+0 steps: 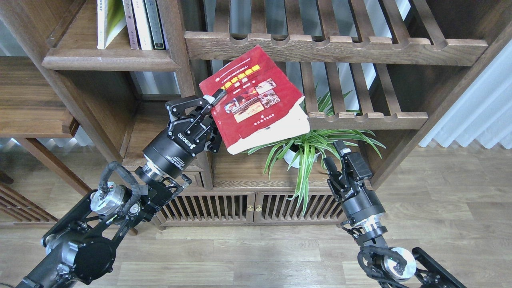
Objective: Organize books on shelf
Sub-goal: 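Release the red book from the right gripper and lower the right gripper, then lift the red book with the left gripper up toward the top shelf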
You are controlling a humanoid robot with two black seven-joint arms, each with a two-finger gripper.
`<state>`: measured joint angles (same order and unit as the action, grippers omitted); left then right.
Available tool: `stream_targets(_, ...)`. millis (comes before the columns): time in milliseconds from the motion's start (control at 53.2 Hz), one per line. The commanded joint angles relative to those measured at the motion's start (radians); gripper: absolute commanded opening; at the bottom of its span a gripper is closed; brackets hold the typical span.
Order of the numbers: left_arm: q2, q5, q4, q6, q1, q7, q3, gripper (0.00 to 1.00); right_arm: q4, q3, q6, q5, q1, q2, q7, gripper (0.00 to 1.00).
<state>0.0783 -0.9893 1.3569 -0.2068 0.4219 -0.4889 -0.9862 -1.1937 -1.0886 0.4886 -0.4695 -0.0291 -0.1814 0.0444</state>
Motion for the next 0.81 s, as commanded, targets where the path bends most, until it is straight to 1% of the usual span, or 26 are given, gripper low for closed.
stream_targets(0,0.000,0.032,0.024,-0.009,0.000,0.000,0.001,0.06,0.006,-0.001,0.000,0.002,0.000,0.002,0.000,0.81)
stream_targets(38,0.000,0.043,0.024,-0.023,0.002,0.000,0.001,0.05,0.009,-0.001,0.000,0.002,0.000,0.002,0.000,0.81)
stream_targets(169,0.000,0.080,0.024,-0.114,0.009,0.000,0.014,0.05,0.026,-0.001,0.000,0.002,0.003,0.002,0.000,0.81)
stream_targets(244,0.000,0.112,0.024,-0.147,0.011,0.000,0.015,0.05,0.028,-0.001,0.000,0.002,0.005,0.002,0.000,0.81)
stream_targets(338,-0.002,0.164,0.024,-0.219,0.015,0.000,0.015,0.05,0.031,-0.001,0.000,0.002,0.001,0.002,0.000,0.81)
stream_targets(432,-0.002,0.213,0.022,-0.273,0.018,0.000,0.015,0.05,0.036,-0.001,0.000,0.002,-0.002,0.002,0.000,0.81)
stream_targets(789,-0.003,0.385,0.016,-0.282,0.034,0.000,-0.037,0.05,0.082,-0.001,0.000,0.002,0.006,0.007,0.002,0.81)
